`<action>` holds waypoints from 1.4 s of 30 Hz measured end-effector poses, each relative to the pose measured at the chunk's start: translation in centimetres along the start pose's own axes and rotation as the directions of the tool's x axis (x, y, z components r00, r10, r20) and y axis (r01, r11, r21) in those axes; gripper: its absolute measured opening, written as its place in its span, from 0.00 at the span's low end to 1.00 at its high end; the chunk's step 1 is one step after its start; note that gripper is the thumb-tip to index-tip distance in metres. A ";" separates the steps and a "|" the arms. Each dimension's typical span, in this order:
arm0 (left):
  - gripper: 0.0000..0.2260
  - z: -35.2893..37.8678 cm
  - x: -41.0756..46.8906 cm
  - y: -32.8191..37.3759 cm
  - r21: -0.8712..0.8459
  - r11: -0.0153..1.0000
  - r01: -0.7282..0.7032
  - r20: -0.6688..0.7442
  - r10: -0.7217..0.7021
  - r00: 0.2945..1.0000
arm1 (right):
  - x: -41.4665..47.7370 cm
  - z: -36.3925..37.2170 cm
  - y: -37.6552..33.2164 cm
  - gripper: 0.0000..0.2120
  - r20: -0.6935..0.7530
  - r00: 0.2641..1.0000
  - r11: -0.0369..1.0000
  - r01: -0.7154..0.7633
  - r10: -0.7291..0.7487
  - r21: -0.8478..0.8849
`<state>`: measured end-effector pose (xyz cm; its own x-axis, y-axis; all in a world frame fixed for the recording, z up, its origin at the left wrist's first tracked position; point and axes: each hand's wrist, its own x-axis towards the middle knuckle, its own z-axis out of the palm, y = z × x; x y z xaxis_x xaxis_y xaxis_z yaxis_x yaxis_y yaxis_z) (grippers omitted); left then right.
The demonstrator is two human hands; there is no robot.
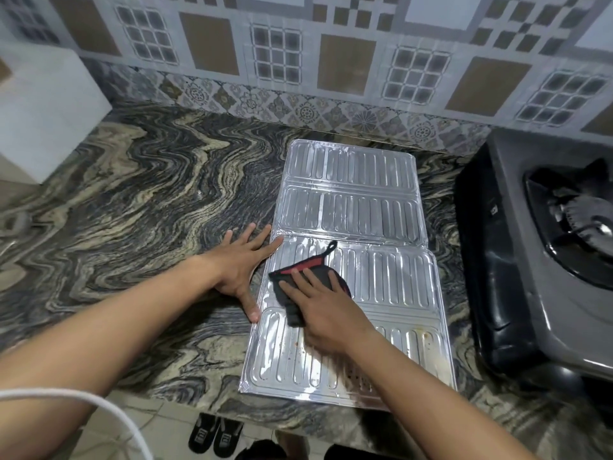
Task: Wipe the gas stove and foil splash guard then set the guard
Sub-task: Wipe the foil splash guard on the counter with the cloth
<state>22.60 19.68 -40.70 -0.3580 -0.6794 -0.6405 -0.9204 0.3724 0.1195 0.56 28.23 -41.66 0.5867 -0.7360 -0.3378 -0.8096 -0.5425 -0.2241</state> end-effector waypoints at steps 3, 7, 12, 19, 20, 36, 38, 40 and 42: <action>0.75 0.0 0.0 0.1 -0.008 1.000 0.000 0.003 0.000 1.000 | 1.0 -0.3 -1.6 0.36 -0.029 0.995 0.996 -0.089 0.090 0.028; 0.75 0.0 0.1 0.1 -0.010 1.000 -0.010 -0.006 0.010 1.000 | 1.1 -0.4 -2.1 0.33 -0.009 1.000 1.000 -0.004 0.004 0.003; 0.76 0.1 0.1 0.0 0.000 1.000 -0.006 -0.005 0.006 1.000 | 0.3 -0.3 -0.3 0.38 -0.030 0.993 0.992 -0.109 0.110 0.056; 0.76 0.0 0.1 0.1 0.006 1.000 -0.009 -0.005 0.009 1.000 | 1.1 -0.4 -2.5 0.36 -0.004 0.991 0.988 -0.137 0.137 0.075; 0.76 0.0 0.1 0.1 0.007 1.000 -0.010 -0.006 0.010 1.000 | 1.2 -0.5 -2.8 0.36 0.010 0.995 0.993 -0.095 0.095 0.065; 0.75 0.0 0.1 0.1 0.022 1.000 -0.014 -0.013 0.015 1.000 | -1.1 2.3 -0.2 0.33 -0.106 0.976 0.979 -0.177 0.188 0.106; 0.76 0.1 0.2 0.0 0.031 0.999 -0.019 -0.016 0.019 1.000 | -2.2 2.2 1.1 0.34 -0.097 0.959 0.959 -0.251 0.265 0.133; 0.76 0.1 0.2 -0.1 0.037 0.999 -0.022 -0.020 0.023 1.000 | -3.8 2.3 3.0 0.35 -0.083 0.934 0.931 -0.335 0.349 0.145; 0.76 0.2 0.3 -0.2 0.037 0.999 -0.028 -0.020 0.029 0.999 | -5.5 2.5 4.8 0.35 -0.077 0.896 0.893 -0.424 0.438 0.148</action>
<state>22.75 19.55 -41.07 -0.3872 -0.6807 -0.6219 -0.9037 0.4140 0.1094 -6.60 30.63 -43.14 0.1721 -0.9279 -0.3306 -0.9748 -0.1122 -0.1926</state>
